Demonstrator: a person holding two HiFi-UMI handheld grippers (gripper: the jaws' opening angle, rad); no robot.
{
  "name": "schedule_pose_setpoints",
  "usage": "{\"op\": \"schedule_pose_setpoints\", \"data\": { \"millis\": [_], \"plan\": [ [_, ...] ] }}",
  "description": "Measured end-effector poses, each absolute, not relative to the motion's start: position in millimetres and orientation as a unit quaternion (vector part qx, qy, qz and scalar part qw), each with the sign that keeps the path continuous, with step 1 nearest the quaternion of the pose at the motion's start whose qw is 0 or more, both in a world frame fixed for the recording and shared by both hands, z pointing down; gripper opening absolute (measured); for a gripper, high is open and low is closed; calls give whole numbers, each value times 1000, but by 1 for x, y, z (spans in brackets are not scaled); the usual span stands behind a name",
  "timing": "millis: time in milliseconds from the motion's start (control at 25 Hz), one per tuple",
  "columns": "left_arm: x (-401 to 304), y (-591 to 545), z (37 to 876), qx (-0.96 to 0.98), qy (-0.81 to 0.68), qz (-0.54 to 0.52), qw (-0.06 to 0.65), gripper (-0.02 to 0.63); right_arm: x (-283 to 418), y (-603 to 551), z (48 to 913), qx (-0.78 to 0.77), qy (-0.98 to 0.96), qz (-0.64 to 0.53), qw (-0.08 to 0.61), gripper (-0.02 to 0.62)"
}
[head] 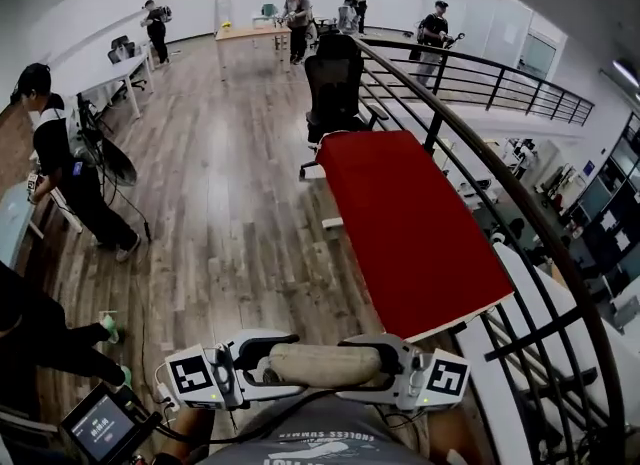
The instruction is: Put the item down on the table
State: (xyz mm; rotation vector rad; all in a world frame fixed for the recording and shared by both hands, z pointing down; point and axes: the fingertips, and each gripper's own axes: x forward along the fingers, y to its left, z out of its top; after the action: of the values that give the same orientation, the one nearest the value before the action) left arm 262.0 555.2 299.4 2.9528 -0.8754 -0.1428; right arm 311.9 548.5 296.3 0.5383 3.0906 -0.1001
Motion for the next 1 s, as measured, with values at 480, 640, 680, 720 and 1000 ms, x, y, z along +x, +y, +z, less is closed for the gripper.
{"op": "schedule_pose_setpoints", "data": {
  "millis": [480, 640, 680, 720, 1000],
  "plan": [
    [82, 451, 299, 964, -259, -45, 45, 321, 130, 446, 297, 144, 989, -27, 2, 270],
    [45, 433, 305, 964, -255, -57, 44, 321, 92, 429, 304, 143, 989, -28, -7, 270],
    [38, 429, 306, 964, -255, -59, 44, 321, 86, 425, 305, 144, 989, -29, -11, 270],
    [31, 424, 307, 964, -256, -60, 46, 321, 79, 419, 306, 143, 989, -29, -15, 270],
    [-4, 375, 312, 961, -266, -55, 50, 321, 44, 369, 312, 158, 987, -38, -14, 270]
  ]
}}
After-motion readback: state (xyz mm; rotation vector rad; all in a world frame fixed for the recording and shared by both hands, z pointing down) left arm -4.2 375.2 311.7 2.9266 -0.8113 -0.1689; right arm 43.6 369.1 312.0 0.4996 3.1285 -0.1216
